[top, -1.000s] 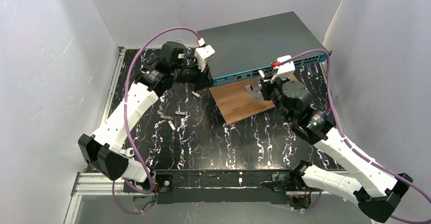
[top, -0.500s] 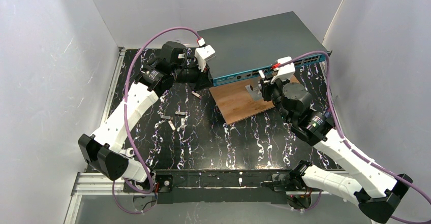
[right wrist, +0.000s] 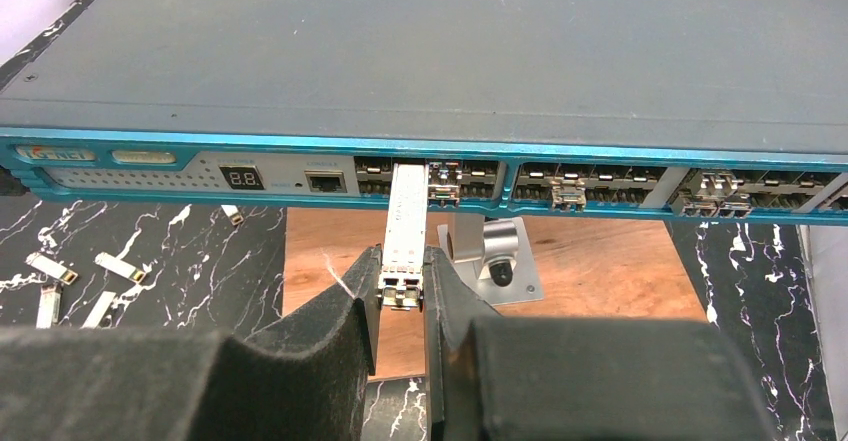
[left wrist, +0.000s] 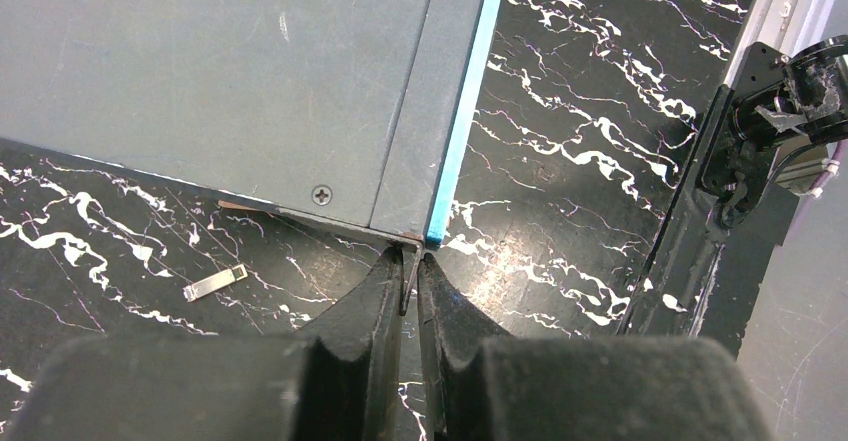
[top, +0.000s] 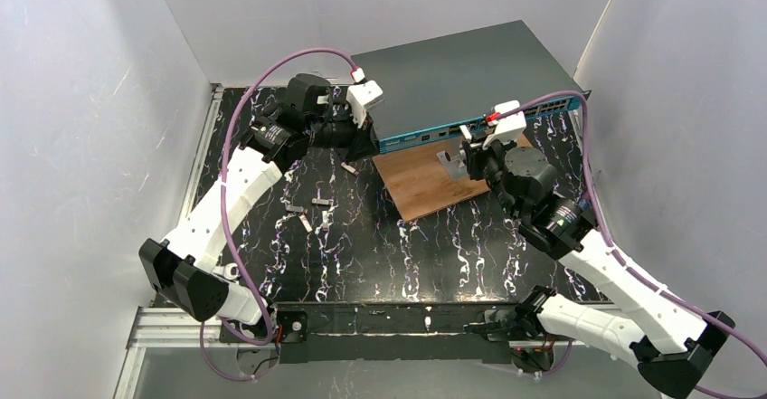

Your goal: Insert the plug into the switch port

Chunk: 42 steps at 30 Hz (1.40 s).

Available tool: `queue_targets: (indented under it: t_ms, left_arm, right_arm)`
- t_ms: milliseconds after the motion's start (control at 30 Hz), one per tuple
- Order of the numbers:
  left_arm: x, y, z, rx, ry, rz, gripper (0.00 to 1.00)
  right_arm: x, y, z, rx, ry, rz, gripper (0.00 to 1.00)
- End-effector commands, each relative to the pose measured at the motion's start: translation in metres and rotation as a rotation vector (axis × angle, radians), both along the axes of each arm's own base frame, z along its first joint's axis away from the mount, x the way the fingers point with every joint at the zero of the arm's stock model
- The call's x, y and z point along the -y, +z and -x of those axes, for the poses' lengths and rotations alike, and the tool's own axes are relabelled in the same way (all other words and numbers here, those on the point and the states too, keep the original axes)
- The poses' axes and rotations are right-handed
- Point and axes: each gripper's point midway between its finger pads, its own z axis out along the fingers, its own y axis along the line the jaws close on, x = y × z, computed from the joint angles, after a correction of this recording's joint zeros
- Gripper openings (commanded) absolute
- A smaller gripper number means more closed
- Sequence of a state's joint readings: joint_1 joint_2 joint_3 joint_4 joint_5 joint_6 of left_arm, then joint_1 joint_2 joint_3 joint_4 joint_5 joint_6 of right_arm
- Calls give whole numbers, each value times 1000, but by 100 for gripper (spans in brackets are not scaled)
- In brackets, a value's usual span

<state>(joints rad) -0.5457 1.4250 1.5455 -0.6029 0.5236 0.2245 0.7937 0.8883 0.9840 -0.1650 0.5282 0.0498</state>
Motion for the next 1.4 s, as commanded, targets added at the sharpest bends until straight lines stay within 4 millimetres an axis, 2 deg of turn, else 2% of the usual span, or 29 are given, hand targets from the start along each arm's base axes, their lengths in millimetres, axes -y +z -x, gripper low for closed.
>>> queue_targets:
  t_ms: [0, 433, 800, 967, 1367]
  left_arm:
    - [5, 12, 31, -37, -73, 32, 0]
    - [5, 11, 31, -37, -74, 31, 0]
    - [5, 10, 30, -38, -71, 27, 0]
    - [5, 9, 31, -40, -72, 26, 0]
    - [4, 10, 31, -35, -70, 26, 0]
  right_arm:
    - [-9, 10, 3, 21, 48, -48, 1]
    - [-15, 7, 8, 10, 99, -40, 1]
    - [-10, 12, 14, 16, 105, -38, 1]
    - [-2, 8, 10, 12, 54, -22, 1]
    - [1, 6, 1, 18, 2, -22, 1]
